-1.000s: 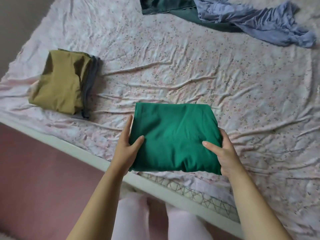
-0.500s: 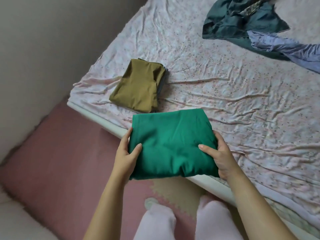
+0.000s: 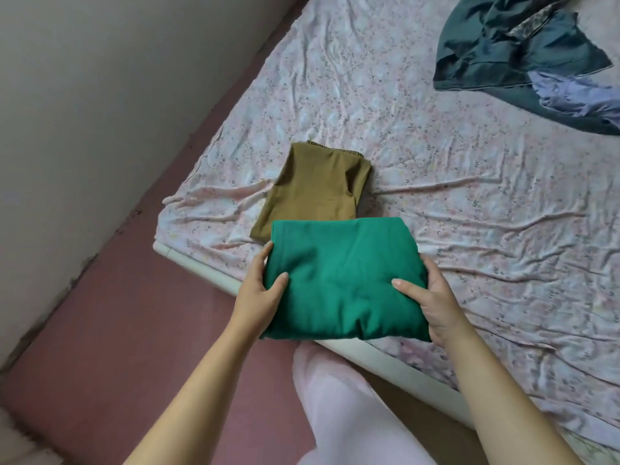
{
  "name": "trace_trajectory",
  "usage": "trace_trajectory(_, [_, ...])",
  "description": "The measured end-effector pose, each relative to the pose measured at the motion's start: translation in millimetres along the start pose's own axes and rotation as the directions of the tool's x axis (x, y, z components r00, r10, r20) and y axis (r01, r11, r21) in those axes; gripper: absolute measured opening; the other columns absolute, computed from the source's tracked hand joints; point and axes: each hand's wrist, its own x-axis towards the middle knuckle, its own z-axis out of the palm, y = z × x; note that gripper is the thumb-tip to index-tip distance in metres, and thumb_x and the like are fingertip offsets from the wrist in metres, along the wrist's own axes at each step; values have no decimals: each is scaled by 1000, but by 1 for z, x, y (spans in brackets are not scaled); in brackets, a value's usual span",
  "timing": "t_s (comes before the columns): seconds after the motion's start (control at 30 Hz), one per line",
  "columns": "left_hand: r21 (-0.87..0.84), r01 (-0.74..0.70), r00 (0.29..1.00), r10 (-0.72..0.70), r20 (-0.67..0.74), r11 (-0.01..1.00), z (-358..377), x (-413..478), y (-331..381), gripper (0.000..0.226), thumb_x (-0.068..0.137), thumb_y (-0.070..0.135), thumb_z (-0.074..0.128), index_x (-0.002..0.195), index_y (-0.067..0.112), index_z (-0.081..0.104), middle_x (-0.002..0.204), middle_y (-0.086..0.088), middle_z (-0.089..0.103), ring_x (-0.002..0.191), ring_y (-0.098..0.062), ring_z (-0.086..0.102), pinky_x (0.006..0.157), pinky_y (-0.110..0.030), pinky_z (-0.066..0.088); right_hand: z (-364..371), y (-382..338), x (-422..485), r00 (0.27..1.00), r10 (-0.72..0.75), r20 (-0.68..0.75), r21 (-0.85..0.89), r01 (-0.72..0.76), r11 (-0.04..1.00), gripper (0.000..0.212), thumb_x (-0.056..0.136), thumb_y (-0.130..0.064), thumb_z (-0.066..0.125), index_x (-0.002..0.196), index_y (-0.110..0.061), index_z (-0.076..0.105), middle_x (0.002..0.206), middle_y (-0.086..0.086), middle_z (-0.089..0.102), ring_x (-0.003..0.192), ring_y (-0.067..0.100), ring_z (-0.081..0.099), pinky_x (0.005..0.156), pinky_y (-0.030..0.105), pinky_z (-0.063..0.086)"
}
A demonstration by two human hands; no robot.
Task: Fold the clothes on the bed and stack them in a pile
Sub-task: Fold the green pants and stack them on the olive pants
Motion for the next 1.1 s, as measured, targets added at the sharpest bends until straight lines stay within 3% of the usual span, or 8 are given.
trace_trajectory(0.27, [71, 3, 999, -7, 54, 997, -40, 144, 10, 55, 91, 11, 53, 139, 27, 32, 135, 10, 43, 116, -5, 46, 92, -16, 38, 70, -24, 114, 997, -14, -70, -28, 12, 1000, 49, 82, 3, 60, 123, -20, 44, 107, -10, 58, 93, 4, 60, 66, 14, 52])
trace_trajectory(0.37, [8, -32, 996, 32, 81, 999, -43, 191, 9, 55, 91, 12, 53, 139, 29, 33, 140, 7, 42, 123, -9, 46, 101, -30, 41, 79, -31, 151, 991, -73, -110, -47, 68, 997, 49, 82, 3, 60, 123, -19, 45, 111, -8, 58, 98, 7, 60, 74, 19, 55])
trace_trajectory(0.5, [-6, -58, 988, 58, 141, 998, -35, 251, -10, 53, 91, 21, 54, 138, 34, 32, 140, 7, 42, 123, -11, 47, 102, -37, 42, 83, -15, 193, 972, -127, -197, -57, 118, 991, 46, 82, 3, 60, 115, -27, 47, 114, -5, 59, 101, 11, 60, 85, 28, 54])
trace_trajectory(0.63, [119, 23, 974, -49, 221, 993, -20, 293, -64, 56, 93, 17, 51, 142, 31, 27, 146, 9, 35, 131, -11, 38, 108, -35, 35, 84, 47, 225, 951, -14, -309, -133, -29, 991, 54, 82, -3, 63, 129, -19, 41, 125, 3, 52, 113, 22, 54, 94, 39, 46])
trace_trajectory(0.73, [155, 50, 960, -91, 265, 987, -14, 309, -89, 59, 93, 15, 51, 143, 31, 24, 146, 11, 34, 134, -10, 35, 106, -28, 32, 83, 79, 238, 930, 99, -355, -143, -158, 977, 62, 82, -14, 66, 135, -21, 35, 128, -1, 48, 118, 21, 50, 93, 38, 45])
trace_trajectory(0.87, [85, 2, 947, -29, 319, 996, -7, 334, -83, 64, 92, 18, 54, 143, 37, 21, 141, 15, 38, 125, -5, 43, 104, -31, 39, 80, 77, 254, 930, 19, -368, -177, -90, 980, 68, 79, -25, 68, 136, -31, 32, 128, -11, 46, 111, 10, 50, 93, 35, 43])
trace_trajectory(1.0, [26, -56, 950, 45, 309, 998, 1, 349, -71, 66, 92, 12, 53, 141, 42, 20, 145, 15, 34, 129, -9, 42, 107, -41, 39, 85, 65, 275, 932, -26, -362, -159, -34, 987, 68, 80, -14, 68, 136, -31, 33, 124, -11, 49, 108, 7, 53, 88, 31, 46])
trace_trajectory(1.1, [-10, -134, 944, 131, 303, 991, 4, 350, -54, 65, 92, 7, 51, 137, 45, 24, 142, 19, 35, 127, -1, 42, 107, -31, 39, 81, 57, 280, 918, -63, -391, -45, 50, 998, 59, 81, 0, 63, 128, -29, 41, 119, -11, 56, 102, 2, 58, 77, 20, 52])
